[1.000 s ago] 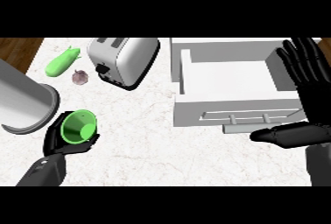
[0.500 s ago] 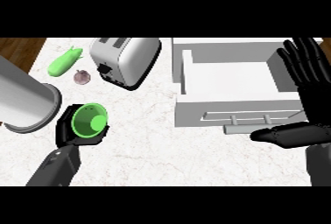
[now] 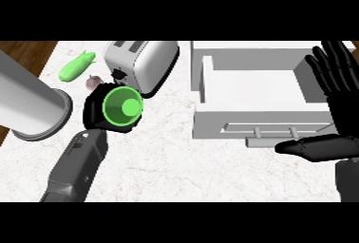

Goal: Pick up the cup, place it into the drawer and close the drawer

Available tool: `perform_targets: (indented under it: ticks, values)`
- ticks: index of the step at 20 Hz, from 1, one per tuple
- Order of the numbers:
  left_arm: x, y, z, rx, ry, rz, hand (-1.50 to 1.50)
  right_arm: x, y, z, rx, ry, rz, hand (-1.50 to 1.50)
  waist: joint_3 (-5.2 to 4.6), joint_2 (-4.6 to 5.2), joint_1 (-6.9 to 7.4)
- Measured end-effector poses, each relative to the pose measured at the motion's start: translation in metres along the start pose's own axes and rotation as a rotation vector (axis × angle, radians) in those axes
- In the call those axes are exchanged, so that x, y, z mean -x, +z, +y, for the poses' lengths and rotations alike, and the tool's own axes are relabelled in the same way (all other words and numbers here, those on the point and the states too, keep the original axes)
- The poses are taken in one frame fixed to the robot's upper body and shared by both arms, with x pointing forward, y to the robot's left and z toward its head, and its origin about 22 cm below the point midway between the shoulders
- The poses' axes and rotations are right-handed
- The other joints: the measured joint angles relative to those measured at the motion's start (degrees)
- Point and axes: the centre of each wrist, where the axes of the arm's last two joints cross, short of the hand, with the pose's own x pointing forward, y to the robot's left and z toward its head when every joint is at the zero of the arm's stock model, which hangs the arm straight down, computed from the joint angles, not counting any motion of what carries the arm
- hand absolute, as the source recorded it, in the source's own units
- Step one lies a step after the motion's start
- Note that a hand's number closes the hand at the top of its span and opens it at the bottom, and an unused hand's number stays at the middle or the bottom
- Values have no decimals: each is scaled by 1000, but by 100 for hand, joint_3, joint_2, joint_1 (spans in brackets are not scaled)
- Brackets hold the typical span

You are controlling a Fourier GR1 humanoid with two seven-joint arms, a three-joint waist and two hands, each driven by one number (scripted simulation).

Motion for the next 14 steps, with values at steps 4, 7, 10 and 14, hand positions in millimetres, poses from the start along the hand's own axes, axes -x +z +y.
perform_targets:
  ticks: [4,7,10,14]
  values:
    - [-21,-49,-36,93,31,-50,150,7,6,-5,11,9,10,-150,6,-23,46]
    - [-40,-76,-66,154,45,-59,150,5,1,-4,15,19,13,-150,6,-28,62]
    - [-64,-103,-97,184,38,-65,150,3,-1,-9,19,15,12,-150,4,-25,30]
    - [-98,-135,-134,216,22,-58,150,7,-1,-8,27,16,10,-150,3,-13,-3]
